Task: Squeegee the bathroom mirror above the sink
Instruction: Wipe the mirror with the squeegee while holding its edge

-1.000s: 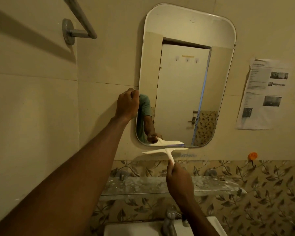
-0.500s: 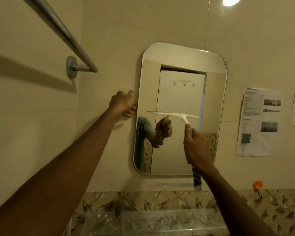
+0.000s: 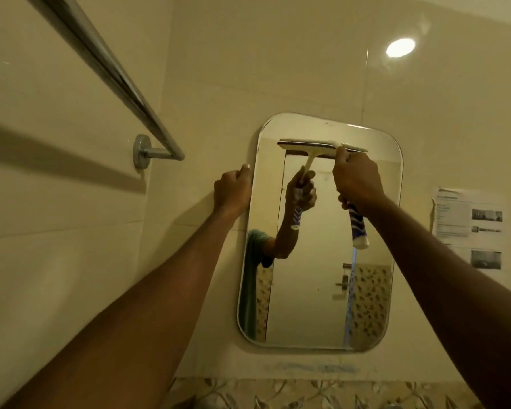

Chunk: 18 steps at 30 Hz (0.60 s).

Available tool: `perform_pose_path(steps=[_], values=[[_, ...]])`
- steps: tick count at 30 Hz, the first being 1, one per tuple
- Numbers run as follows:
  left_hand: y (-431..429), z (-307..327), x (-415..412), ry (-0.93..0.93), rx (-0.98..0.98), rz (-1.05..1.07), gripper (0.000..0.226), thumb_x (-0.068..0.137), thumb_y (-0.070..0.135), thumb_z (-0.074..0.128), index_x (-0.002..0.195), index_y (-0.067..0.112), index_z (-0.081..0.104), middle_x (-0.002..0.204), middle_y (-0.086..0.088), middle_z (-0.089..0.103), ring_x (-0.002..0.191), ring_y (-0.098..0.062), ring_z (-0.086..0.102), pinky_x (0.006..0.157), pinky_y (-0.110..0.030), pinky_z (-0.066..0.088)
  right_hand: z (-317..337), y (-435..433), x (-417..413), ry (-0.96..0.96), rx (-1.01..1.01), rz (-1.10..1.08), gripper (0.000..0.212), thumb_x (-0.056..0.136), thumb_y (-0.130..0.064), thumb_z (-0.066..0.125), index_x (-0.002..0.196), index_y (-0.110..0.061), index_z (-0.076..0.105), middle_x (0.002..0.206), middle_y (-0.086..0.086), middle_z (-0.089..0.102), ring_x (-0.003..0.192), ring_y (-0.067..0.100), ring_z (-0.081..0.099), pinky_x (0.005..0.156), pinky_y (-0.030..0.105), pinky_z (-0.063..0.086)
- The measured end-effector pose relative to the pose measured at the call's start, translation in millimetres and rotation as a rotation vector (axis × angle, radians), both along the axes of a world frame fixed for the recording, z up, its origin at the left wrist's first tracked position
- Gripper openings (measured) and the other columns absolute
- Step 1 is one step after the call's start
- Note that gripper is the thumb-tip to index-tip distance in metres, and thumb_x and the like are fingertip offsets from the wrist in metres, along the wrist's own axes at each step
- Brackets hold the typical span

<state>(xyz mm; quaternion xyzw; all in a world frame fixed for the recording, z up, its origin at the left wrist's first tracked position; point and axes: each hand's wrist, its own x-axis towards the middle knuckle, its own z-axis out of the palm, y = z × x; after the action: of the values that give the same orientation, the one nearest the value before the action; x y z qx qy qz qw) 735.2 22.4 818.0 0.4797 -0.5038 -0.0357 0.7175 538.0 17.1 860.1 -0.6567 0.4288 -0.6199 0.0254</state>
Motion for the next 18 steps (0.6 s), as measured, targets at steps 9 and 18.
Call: perform_pose_path(steps=[9,18], values=[[-1,4,7,-0.088,0.023,-0.027,0.058,0.098,0.045,0.031,0.088,-0.001,0.065,0.086,-0.020,0.070,0.079,-0.035,0.068,0.078,-0.051,0.057,-95,8,9,0.127,0.113,0.028,0.041,0.103,-0.039,0.030,0.074,-0.018,0.050,0.060,0.002,0.056,0.043,0.013,0.054,0.040,0.025,0.049],[-3,2,3,-0.134,0.025,0.039,0.052,0.101,0.041,0.028,0.072,0.009,0.058,0.088,-0.020,0.070,0.080,-0.033,0.068,0.080,-0.049,0.057,-71,19,-7,0.103,0.043,-0.012,0.047,0.103,-0.038,0.030,0.068,-0.014,0.051,0.057,0.002,0.053,0.039,0.012,0.048,0.035,0.019,0.040]])
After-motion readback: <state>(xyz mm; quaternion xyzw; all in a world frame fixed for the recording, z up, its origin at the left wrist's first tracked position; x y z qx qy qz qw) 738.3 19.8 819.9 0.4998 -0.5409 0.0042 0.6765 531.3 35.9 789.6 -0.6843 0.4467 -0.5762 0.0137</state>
